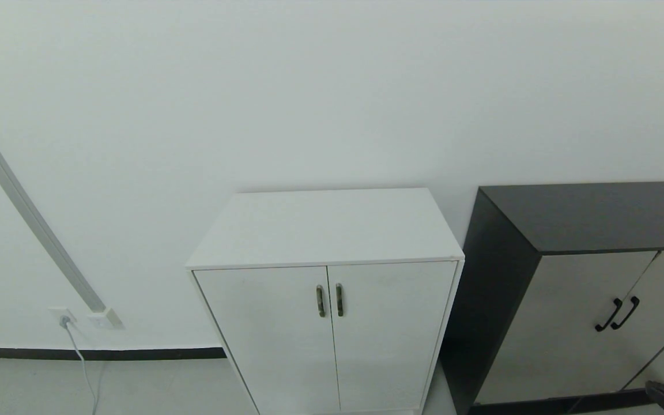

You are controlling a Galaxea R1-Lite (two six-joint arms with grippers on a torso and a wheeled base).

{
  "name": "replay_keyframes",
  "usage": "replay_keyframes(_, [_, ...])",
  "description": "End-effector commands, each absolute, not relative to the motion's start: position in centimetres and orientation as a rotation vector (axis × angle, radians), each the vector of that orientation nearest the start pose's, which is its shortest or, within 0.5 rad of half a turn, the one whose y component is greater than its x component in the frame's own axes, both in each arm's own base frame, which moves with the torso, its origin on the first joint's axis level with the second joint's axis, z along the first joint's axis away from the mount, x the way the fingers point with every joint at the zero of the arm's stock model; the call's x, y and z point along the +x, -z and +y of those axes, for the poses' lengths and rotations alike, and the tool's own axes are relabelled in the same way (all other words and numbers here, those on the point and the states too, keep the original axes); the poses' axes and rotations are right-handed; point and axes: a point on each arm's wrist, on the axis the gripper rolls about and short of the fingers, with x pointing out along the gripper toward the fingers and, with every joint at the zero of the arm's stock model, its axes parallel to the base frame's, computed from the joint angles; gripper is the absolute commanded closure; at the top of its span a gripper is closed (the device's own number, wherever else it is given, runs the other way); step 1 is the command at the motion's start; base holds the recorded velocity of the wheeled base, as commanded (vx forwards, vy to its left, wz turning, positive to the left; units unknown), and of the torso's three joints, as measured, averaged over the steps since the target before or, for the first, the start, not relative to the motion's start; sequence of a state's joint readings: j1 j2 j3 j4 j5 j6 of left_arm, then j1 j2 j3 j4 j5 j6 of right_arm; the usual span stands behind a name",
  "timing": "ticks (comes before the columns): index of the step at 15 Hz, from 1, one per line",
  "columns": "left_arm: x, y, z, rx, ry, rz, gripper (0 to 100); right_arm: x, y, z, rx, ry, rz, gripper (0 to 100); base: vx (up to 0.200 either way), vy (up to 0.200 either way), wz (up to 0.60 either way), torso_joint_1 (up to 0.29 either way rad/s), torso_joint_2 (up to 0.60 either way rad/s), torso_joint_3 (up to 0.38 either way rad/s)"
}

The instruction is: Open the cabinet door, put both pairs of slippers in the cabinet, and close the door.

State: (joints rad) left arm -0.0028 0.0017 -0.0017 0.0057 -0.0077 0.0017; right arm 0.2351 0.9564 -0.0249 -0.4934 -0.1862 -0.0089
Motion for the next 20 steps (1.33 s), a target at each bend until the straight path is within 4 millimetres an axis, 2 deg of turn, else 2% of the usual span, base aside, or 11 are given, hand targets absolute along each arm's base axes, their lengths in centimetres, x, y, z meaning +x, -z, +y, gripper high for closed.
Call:
replay_keyframes(1, [-2.3, -7.5, 0.0, 0.002, 0.011, 0.006, 100, 5.0, -11.4, 1.0, -0.096, -0.134, 0.344, 100, 0.000, 0.000, 0.00, 0.000, 0.00, 0.000])
replay_keyframes(5, [-2.3, -7.5, 0.0, 0.002, 0.009, 0.006, 100, 1.8, -9.9, 0.5, -0.098, -0.285, 0.381, 100, 0.000, 0.000, 0.00, 0.000, 0.00, 0.000])
replay_keyframes(7, [-2.3, -7.5, 0.0, 0.002, 0.011, 0.006, 100, 1.0, -9.2, 0.4, -0.104, -0.321, 0.399, 100, 0.000, 0.000, 0.00, 0.000, 0.00, 0.000])
replay_keyframes(15, [-2.3, -7.5, 0.0, 0.002, 0.011, 0.006, 100, 0.9, -8.6, 0.4, -0.108, -0.358, 0.417, 100, 0.000, 0.000, 0.00, 0.000, 0.00, 0.000])
replay_keyframes(16, [-2.3, -7.5, 0.0, 0.002, 0.012, 0.006, 100, 1.0, -7.8, 0.5, -0.109, -0.375, 0.425, 100, 0.000, 0.000, 0.00, 0.000, 0.00, 0.000])
replay_keyframes(17, [-2.3, -7.5, 0.0, 0.002, 0.011, 0.006, 100, 1.0, -7.8, 0.5, -0.106, -0.384, 0.424, 100, 0.000, 0.000, 0.00, 0.000, 0.00, 0.000])
replay_keyframes(20, [-2.3, -7.5, 0.0, 0.002, 0.011, 0.006, 100, 0.7, -7.8, 0.4, -0.097, -0.330, 0.392, 100, 0.000, 0.000, 0.00, 0.000, 0.00, 0.000])
